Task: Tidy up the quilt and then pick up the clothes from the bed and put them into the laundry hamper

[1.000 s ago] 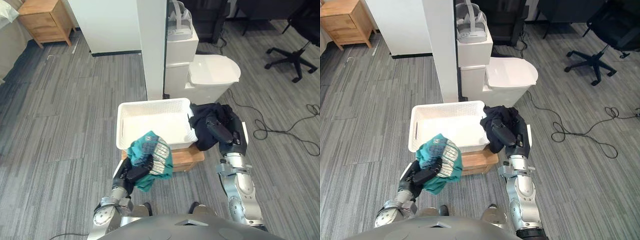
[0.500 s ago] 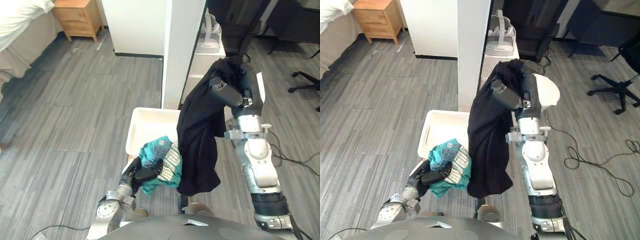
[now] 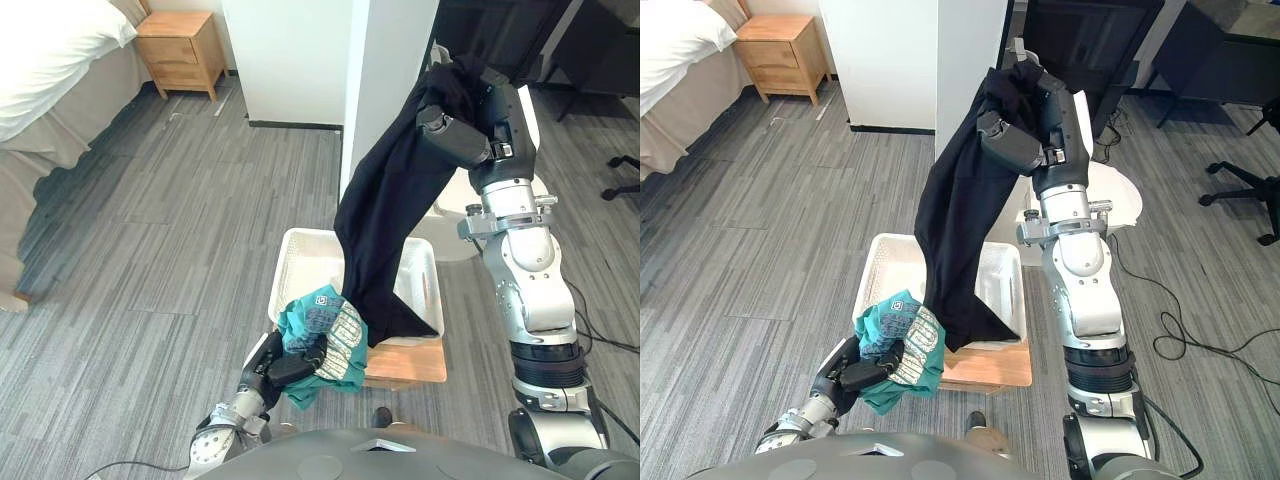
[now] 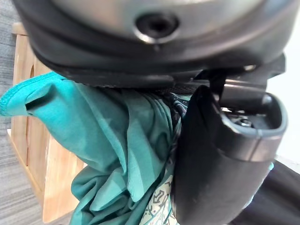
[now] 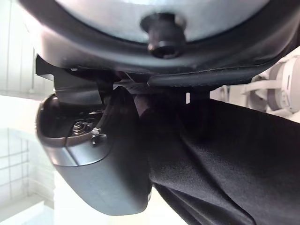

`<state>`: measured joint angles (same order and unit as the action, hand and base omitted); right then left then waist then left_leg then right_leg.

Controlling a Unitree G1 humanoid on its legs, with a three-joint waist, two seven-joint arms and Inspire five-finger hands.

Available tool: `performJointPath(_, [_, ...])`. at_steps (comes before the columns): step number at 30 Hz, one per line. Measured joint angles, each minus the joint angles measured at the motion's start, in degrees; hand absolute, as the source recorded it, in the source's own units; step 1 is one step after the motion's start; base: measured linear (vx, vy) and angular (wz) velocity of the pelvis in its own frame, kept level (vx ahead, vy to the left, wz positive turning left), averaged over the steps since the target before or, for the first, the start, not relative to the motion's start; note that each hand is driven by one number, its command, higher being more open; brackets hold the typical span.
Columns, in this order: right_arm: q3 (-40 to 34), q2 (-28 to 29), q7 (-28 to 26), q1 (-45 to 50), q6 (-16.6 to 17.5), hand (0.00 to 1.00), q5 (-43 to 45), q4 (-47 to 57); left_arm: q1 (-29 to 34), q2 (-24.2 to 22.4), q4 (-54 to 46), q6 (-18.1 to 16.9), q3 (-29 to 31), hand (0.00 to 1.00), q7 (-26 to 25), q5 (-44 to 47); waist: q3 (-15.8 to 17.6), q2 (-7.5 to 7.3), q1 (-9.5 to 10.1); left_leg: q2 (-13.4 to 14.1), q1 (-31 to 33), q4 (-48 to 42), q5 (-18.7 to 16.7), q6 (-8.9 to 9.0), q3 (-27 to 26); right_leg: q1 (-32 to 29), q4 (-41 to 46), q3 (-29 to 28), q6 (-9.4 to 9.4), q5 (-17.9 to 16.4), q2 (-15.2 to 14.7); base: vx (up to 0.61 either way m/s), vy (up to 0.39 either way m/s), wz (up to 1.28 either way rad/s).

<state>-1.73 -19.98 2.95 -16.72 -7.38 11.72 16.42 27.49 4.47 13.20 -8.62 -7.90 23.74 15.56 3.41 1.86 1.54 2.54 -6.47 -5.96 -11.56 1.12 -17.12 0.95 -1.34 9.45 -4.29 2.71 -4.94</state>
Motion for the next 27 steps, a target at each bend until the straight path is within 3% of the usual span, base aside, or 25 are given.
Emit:
performJointPath(3, [0.02,0.02,0.06,0.0,-2.11,0.0,0.03,-0.02,-0.01,-0.01,1.3,-0.36,-0.55,0.0,0.19,-0.27,-0.15,-0.26,-0.04,-0.13,0.03,0.68,0.26,-0.03,-0.23,-0.03,-0.81,0.04,0.01,0.55,-0.02,-0.04,0.017,-0.02])
performJointPath(8, [0.28,0.13,0.29,-0.01,-2.53,0.0,-0.03,-2.44,-0.17,-0.03,3.22,-1.24,-1.64,0.0,-1.82,-0.6,-0.23,-0.41,-0.11,-0.21,-0.03,2.52,1.44,0.22,0.15,0.0,-1.82,1.37,0.15,1.44,0.12,-0.03,-0.018,0.06])
performJointPath(16, [5.22,5.83,5.04,2.73,-3.7,0.0,-2.14,-23.67,-0.65,0.36,7.15,-1.35,-4.32,0.0,-5.02,-2.67,-0.28,-0.68,0.38,-0.26,-0.41,3.93,2.92,0.67,-0.07,0.03,-1.94,1.82,0.75,2.43,0.14,-0.07,-0.005,0.04])
performJointPath(21, [8.46,11.18,7.07,10.0,0.85,0.0,-12.19,-30.87,-0.48,2.29,7.64,-1.48,-4.14,0.0,-5.87,-2.68,0.11,-1.14,-0.05,-0.81,-0.03,7.45,5.67,1.05,0.2,-1.78,-1.81,2.87,0.75,2.44,-0.18,-0.09,-0.019,0.07])
performJointPath(27, [15.03,12.28,7.57,17.3,4.7,0.0,-22.13,-31.46,-4.8,2.82,6.99,0.36,-2.2,0.0,-7.44,-2.32,0.65,-2.01,-0.5,-0.89,-0.85,8.5,6.6,1.05,-0.53,-1.85,-0.92,2.65,0.74,2.43,-0.28,-0.1,-0.002,-0.03])
